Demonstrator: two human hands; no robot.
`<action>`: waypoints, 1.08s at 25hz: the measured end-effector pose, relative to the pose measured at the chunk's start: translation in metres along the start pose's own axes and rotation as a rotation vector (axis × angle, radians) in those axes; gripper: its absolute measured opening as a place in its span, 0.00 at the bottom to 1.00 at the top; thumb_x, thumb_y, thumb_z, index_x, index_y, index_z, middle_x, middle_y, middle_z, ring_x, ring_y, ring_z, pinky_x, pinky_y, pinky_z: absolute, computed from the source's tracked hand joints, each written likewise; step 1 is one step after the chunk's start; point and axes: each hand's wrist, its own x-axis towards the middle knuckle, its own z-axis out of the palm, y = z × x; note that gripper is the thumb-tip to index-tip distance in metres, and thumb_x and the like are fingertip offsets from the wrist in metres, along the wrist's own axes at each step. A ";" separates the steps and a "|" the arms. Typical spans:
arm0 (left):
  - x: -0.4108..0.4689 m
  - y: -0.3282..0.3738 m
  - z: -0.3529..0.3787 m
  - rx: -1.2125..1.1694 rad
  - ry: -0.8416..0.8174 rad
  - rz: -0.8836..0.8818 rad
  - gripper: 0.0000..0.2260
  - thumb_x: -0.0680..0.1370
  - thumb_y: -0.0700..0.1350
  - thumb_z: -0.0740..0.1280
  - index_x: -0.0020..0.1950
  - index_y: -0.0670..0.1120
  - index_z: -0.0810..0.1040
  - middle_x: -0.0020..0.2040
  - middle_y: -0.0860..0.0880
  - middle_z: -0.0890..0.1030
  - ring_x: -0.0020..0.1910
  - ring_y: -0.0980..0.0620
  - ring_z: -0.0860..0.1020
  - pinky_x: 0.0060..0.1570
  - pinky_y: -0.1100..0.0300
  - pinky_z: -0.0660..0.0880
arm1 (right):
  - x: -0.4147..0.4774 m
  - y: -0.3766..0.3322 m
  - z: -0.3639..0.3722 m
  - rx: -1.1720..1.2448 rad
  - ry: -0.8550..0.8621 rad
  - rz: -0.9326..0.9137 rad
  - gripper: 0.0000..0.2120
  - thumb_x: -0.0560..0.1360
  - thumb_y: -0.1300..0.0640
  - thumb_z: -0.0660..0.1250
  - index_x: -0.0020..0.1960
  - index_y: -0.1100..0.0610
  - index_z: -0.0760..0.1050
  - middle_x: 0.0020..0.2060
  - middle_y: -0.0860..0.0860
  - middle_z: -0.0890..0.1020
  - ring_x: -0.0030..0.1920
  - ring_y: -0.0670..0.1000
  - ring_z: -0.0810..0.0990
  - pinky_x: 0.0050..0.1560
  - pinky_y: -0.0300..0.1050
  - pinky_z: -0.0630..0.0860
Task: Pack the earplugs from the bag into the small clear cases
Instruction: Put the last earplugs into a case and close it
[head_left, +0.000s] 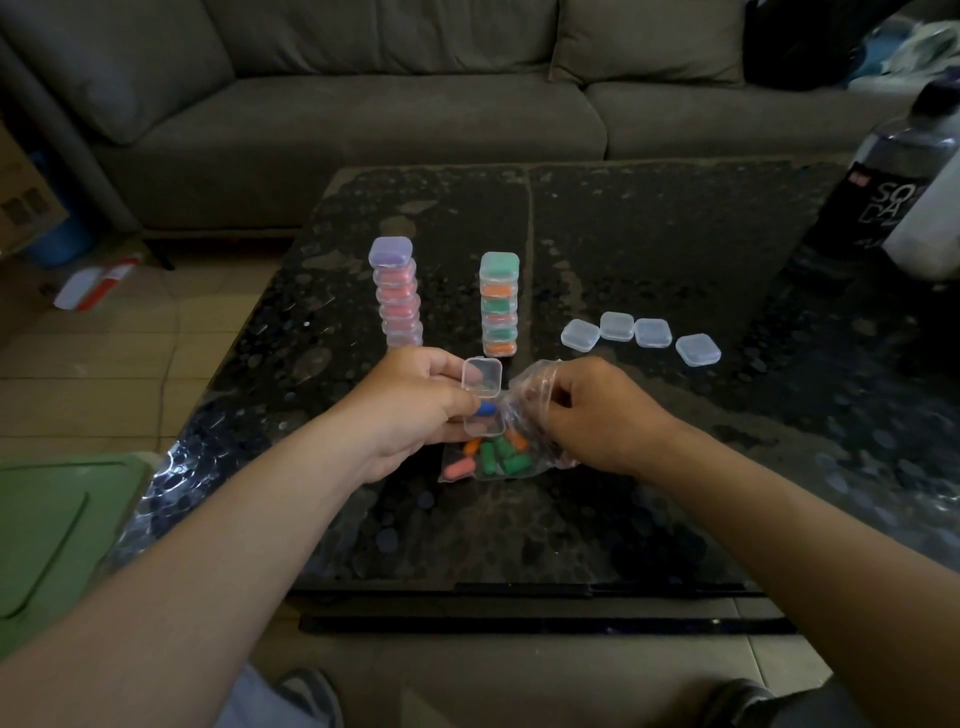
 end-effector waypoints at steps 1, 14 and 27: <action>0.000 0.000 0.000 -0.001 -0.002 0.003 0.10 0.78 0.29 0.69 0.56 0.40 0.80 0.55 0.39 0.84 0.48 0.48 0.87 0.42 0.58 0.83 | 0.001 0.000 0.000 -0.009 0.003 0.001 0.11 0.80 0.55 0.67 0.40 0.48 0.79 0.38 0.46 0.83 0.39 0.45 0.83 0.35 0.36 0.77; -0.002 -0.001 0.001 0.034 -0.020 0.004 0.11 0.77 0.31 0.72 0.57 0.41 0.80 0.50 0.43 0.87 0.46 0.49 0.87 0.46 0.56 0.83 | 0.009 -0.002 0.012 -0.112 0.091 -0.023 0.09 0.79 0.53 0.70 0.58 0.52 0.81 0.43 0.50 0.83 0.43 0.48 0.83 0.46 0.46 0.82; -0.001 -0.003 0.002 0.084 -0.011 0.029 0.12 0.76 0.35 0.75 0.57 0.43 0.80 0.51 0.45 0.88 0.49 0.49 0.87 0.54 0.50 0.84 | -0.010 0.001 -0.011 -0.070 0.091 -0.027 0.06 0.79 0.57 0.66 0.44 0.48 0.75 0.40 0.45 0.80 0.39 0.44 0.81 0.35 0.34 0.76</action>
